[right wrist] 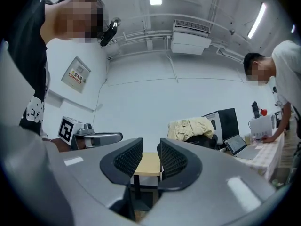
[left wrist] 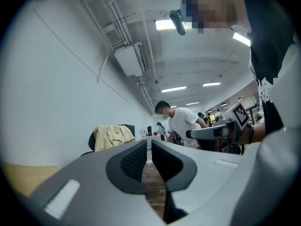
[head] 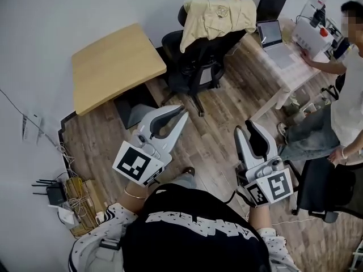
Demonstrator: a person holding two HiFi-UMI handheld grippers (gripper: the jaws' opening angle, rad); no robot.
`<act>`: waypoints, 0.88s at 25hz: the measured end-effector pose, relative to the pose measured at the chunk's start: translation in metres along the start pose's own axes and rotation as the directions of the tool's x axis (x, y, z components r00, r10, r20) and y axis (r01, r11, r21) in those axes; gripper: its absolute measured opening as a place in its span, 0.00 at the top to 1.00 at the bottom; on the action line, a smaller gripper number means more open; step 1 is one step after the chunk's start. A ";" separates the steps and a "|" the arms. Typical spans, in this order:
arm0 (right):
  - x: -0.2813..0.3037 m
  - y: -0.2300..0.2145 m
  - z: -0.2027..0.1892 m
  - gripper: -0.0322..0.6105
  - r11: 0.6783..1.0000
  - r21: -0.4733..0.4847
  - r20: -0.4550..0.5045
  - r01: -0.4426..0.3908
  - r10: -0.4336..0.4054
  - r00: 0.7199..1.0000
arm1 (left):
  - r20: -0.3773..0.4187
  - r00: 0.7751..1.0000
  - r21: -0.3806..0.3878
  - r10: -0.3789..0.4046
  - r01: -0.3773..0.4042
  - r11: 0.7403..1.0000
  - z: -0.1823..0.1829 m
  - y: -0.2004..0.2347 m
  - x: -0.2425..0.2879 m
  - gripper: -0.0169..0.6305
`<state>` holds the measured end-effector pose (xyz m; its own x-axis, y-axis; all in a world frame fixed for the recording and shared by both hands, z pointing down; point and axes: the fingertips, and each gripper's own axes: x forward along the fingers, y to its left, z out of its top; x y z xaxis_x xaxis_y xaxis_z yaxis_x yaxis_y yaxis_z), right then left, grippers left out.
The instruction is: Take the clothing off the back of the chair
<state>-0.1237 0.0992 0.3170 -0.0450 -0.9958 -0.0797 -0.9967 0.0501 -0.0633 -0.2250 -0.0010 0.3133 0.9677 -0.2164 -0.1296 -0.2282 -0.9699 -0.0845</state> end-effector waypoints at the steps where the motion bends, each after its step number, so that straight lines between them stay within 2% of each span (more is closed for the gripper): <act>1: 0.005 -0.005 0.000 0.74 1.000 0.000 -0.003 0.002 -0.002 1.000 | -0.002 1.000 0.008 -0.013 0.013 1.000 0.000 0.001 0.009 0.96; 11: 0.045 -0.060 0.015 0.73 0.998 -0.012 0.000 0.062 -0.062 0.998 | 0.027 0.995 -0.054 -0.094 0.096 0.994 -0.006 0.029 0.080 0.94; 16: 0.072 -0.081 0.018 0.72 0.996 -0.025 0.003 0.088 -0.088 0.996 | 0.020 0.996 -0.016 -0.083 0.083 0.996 -0.016 0.057 0.100 0.93; 20: 0.087 -0.095 0.017 0.71 0.994 0.001 0.006 0.109 -0.110 0.994 | 0.041 0.994 -0.082 -0.097 0.100 0.992 -0.017 0.075 0.113 0.89; 22: 0.096 -0.102 0.017 0.71 0.993 0.006 0.005 0.115 -0.115 0.993 | 0.048 0.993 -0.088 -0.104 0.108 0.990 -0.016 0.082 0.120 0.87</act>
<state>-0.0252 -0.0003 0.2991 0.0707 -0.9946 -0.0765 -0.9949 -0.0647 -0.0778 -0.1259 -0.1083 0.3061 0.9798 -0.1090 -0.1675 -0.1123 -0.9936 -0.0106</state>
